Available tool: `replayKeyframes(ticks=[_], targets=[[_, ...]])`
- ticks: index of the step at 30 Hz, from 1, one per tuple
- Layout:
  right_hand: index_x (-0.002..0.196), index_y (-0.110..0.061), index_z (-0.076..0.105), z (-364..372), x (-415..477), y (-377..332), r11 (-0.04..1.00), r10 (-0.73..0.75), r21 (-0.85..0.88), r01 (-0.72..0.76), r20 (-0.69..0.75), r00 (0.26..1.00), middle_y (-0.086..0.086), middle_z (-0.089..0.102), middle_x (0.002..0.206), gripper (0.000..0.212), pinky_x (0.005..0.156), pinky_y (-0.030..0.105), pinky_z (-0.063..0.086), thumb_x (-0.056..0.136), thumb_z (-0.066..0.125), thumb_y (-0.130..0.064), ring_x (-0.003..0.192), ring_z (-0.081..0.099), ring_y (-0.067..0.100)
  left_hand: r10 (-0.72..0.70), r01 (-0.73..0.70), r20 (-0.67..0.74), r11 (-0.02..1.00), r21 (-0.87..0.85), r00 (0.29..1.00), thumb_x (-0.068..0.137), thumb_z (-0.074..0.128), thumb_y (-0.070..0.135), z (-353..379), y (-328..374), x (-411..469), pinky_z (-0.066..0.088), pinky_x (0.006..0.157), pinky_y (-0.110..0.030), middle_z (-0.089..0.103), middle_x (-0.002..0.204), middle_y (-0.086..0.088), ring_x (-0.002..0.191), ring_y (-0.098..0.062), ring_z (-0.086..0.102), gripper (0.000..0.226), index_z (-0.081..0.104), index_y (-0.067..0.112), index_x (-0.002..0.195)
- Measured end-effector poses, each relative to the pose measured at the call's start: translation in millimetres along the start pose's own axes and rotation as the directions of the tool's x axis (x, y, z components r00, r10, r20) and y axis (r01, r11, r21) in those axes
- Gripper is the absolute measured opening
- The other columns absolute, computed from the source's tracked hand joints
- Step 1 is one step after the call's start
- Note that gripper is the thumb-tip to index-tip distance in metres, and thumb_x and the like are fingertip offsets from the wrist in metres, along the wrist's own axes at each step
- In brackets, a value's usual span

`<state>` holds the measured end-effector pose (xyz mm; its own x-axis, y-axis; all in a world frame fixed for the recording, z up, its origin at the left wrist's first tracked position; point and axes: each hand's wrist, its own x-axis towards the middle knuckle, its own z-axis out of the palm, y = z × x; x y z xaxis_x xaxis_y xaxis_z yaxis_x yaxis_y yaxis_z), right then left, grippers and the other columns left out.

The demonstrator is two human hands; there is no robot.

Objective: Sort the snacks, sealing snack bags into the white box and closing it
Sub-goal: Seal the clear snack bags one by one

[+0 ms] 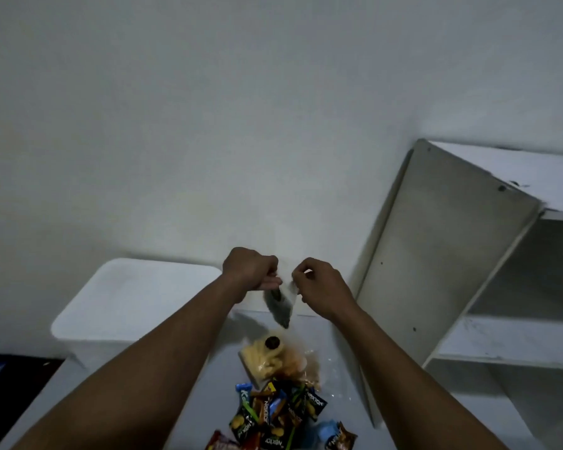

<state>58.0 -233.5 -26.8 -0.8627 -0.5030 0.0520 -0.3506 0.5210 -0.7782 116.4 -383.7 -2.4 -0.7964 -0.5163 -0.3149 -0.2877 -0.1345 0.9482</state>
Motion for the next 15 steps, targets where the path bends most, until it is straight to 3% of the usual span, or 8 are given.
replayKeyframes(ticks=[2, 4, 7, 10, 12, 15], targets=[[0.089, -0.027, 0.066, -9, -5, -12, 0.999, -0.044, 0.0, 0.044, 0.013, 0.999, -0.004, 0.075, 0.083, 0.026, 0.072, 0.036, 0.057, 0.086, 0.057, -0.051, 0.073, 0.069, 0.013, 0.027, -0.026, 0.015, 0.999, -0.02, 1.0, 0.079, 0.063, -0.005, 2, 14, -5, 0.062, 0.078, -0.04, 0.071, 0.061, -0.019, 0.064, -0.031, 0.074, 0.005, 0.062, -0.008, 0.075], [0.095, -0.028, 0.067, -17, -8, -23, 0.996, -0.084, -0.019, 0.084, 0.025, 0.996, -0.006, 0.076, 0.086, 0.029, 0.066, 0.029, 0.052, 0.082, 0.064, -0.054, 0.075, 0.068, 0.01, 0.057, -0.056, 0.017, 0.998, -0.038, 0.998, 0.078, 0.063, -0.004, 1, 25, -10, 0.062, 0.079, -0.041, 0.072, 0.067, -0.021, 0.067, -0.03, 0.075, 0.005, 0.064, -0.008, 0.077], [0.092, -0.023, 0.07, -32, -7, -31, 0.984, -0.172, -0.051, 0.17, -0.031, 0.985, -0.005, 0.076, 0.084, 0.008, 0.073, 0.035, 0.057, 0.091, 0.066, -0.03, 0.078, 0.07, 0.008, 0.1, -0.098, 0.036, 0.993, -0.063, 0.994, 0.081, 0.069, 0.006, -1, 39, -14, 0.062, 0.076, -0.04, 0.073, 0.083, -0.019, 0.077, -0.028, 0.075, 0.017, 0.066, -0.007, 0.091], [0.086, -0.019, 0.071, -49, -8, -39, 0.983, -0.169, 0.052, 0.173, -0.078, 0.983, -0.002, 0.077, 0.081, 0.012, 0.08, 0.042, 0.06, 0.094, 0.062, -0.019, 0.077, 0.073, 0.01, 0.28, -0.281, 0.029, 0.945, 0.17, 0.96, 0.078, 0.08, 0.035, -10, 46, -16, 0.056, 0.071, -0.032, 0.067, 0.1, -0.006, 0.092, -0.021, 0.067, 0.039, 0.064, 0.012, 0.104], [0.088, -0.013, 0.072, -61, -10, -46, 0.979, -0.139, 0.14, 0.15, -0.082, 0.987, 0.003, 0.077, 0.082, 0.01, 0.078, 0.043, 0.06, 0.094, 0.063, -0.012, 0.078, 0.074, 0.016, 0.341, -0.353, 0.089, 0.906, 0.236, 0.936, 0.078, 0.08, 0.039, -16, 49, -23, 0.048, 0.069, -0.025, 0.061, 0.105, -0.001, 0.098, -0.019, 0.061, 0.046, 0.058, 0.021, 0.115], [0.093, -0.005, 0.072, -80, -12, -54, 0.967, -0.114, 0.222, 0.125, -0.06, 0.992, 0.012, 0.077, 0.086, 0.009, 0.077, 0.04, 0.059, 0.091, 0.064, -0.004, 0.077, 0.072, 0.02, 0.374, -0.403, 0.173, 0.897, 0.182, 0.911, 0.085, 0.075, 0.026, -23, 55, -26, 0.047, 0.072, -0.026, 0.069, 0.098, 0.0, 0.094, -0.017, 0.063, 0.021, 0.068, 0.02, 0.104]])
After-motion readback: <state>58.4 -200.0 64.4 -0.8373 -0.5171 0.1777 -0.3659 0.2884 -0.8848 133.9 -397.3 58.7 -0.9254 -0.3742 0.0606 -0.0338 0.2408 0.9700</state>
